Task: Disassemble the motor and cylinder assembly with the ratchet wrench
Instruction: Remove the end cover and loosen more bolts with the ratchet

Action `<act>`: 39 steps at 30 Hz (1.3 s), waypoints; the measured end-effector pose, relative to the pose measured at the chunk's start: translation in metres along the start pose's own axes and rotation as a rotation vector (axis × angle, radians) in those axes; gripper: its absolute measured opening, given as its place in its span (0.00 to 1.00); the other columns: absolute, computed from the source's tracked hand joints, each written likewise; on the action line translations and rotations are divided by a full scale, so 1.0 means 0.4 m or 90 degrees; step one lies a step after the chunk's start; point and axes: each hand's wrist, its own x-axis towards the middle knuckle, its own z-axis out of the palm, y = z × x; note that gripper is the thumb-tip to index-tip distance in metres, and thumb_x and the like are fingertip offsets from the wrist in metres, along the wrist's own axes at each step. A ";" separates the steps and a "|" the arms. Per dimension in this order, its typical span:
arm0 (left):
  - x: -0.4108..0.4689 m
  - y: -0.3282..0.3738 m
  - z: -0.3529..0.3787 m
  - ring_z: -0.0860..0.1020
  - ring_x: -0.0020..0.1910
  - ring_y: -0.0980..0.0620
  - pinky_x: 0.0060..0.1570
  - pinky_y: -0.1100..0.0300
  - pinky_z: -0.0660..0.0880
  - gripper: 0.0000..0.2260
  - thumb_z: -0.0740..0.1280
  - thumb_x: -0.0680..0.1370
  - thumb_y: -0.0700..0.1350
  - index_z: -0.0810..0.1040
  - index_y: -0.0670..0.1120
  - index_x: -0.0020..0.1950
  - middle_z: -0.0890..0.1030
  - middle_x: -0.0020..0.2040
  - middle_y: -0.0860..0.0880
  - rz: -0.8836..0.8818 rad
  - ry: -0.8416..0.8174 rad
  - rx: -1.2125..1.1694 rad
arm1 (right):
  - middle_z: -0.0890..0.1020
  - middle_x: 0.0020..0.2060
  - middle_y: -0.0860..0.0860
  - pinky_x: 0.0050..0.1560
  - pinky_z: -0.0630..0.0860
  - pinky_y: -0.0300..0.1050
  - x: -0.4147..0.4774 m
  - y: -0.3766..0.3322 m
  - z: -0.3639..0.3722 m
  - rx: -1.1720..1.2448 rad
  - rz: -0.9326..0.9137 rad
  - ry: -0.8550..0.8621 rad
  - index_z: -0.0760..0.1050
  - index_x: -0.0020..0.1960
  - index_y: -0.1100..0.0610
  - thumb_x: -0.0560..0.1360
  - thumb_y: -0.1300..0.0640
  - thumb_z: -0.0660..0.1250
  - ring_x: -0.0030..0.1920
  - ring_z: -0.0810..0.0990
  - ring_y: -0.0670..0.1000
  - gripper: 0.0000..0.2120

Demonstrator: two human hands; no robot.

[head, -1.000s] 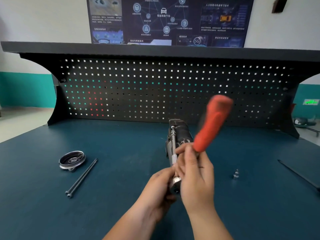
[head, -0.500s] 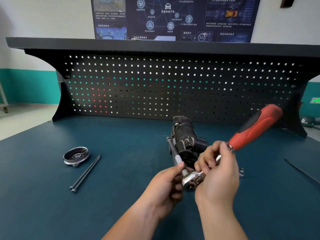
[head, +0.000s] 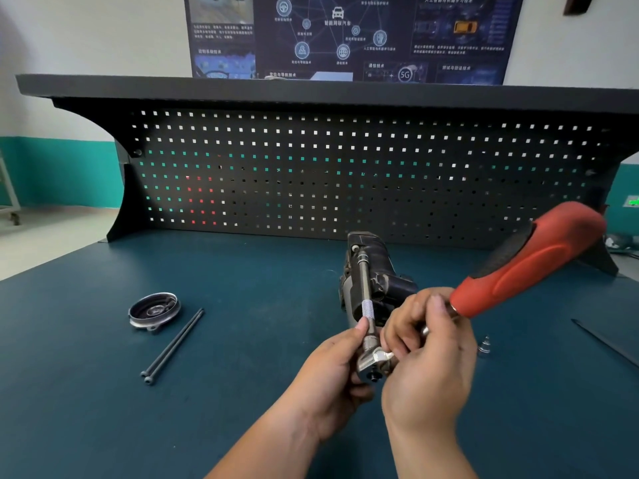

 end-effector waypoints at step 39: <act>0.037 0.007 -0.005 0.69 0.32 0.55 0.24 0.68 0.60 0.16 0.67 0.67 0.57 0.83 0.46 0.43 0.80 0.37 0.48 0.041 -0.037 0.085 | 0.61 0.21 0.44 0.24 0.62 0.35 0.040 -0.002 -0.018 0.118 0.083 0.231 0.66 0.28 0.49 0.79 0.57 0.54 0.22 0.59 0.45 0.20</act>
